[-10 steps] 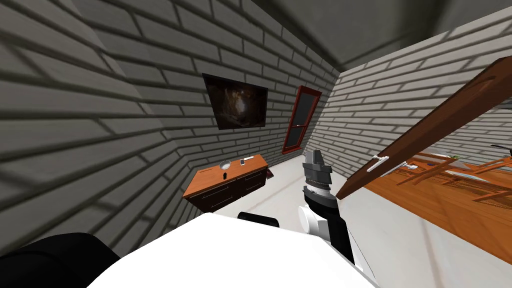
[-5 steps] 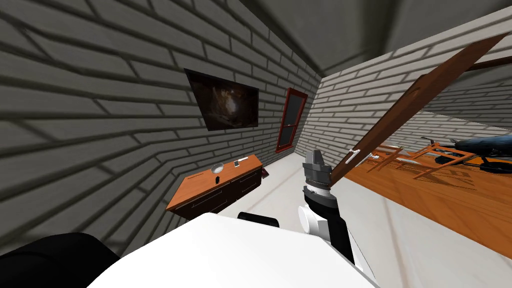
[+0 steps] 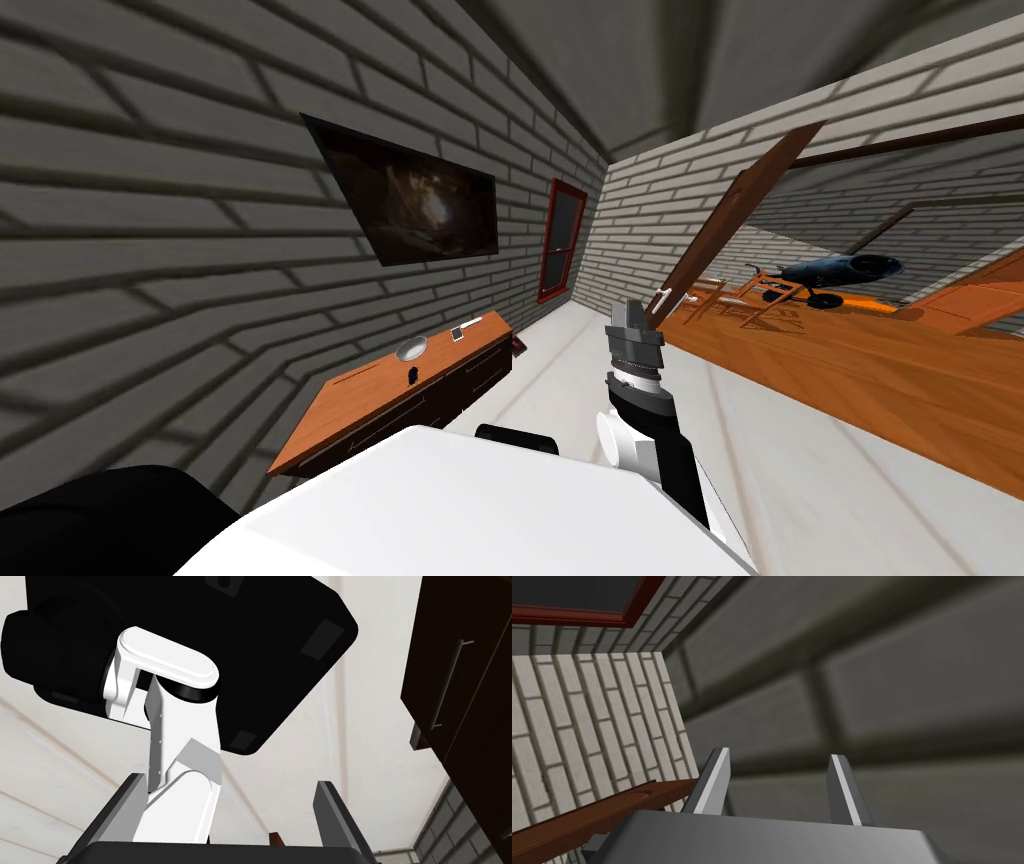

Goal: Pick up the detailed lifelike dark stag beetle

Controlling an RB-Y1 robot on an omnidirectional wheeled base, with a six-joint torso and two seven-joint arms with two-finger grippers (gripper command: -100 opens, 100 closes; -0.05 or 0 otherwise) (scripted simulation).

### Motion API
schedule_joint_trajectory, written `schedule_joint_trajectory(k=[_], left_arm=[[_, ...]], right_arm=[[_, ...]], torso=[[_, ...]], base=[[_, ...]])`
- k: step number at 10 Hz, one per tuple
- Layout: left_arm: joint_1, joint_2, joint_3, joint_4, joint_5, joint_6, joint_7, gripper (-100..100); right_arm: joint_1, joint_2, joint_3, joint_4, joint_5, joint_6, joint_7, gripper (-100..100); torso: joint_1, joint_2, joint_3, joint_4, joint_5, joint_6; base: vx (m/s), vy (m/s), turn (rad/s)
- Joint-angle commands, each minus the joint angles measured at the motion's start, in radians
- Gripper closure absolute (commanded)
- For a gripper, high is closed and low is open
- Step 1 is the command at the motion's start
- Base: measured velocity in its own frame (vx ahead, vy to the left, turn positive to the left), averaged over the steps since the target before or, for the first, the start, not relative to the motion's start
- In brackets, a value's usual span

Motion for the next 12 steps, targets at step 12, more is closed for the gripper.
schedule_joint_trajectory(k=[12], left_arm=[[-0.036, 0.126, -0.014, 0.127, -0.221, 0.068, -0.084, -100]], right_arm=[[0.0, 0.0, 0.0, 0.0, 0.0, 0.0, 0.0, 0]], torso=[[0.003, -0.001, -0.001, 0.0, 0.001, -0.001]], base=[[0.042, 0.014, -0.168]])
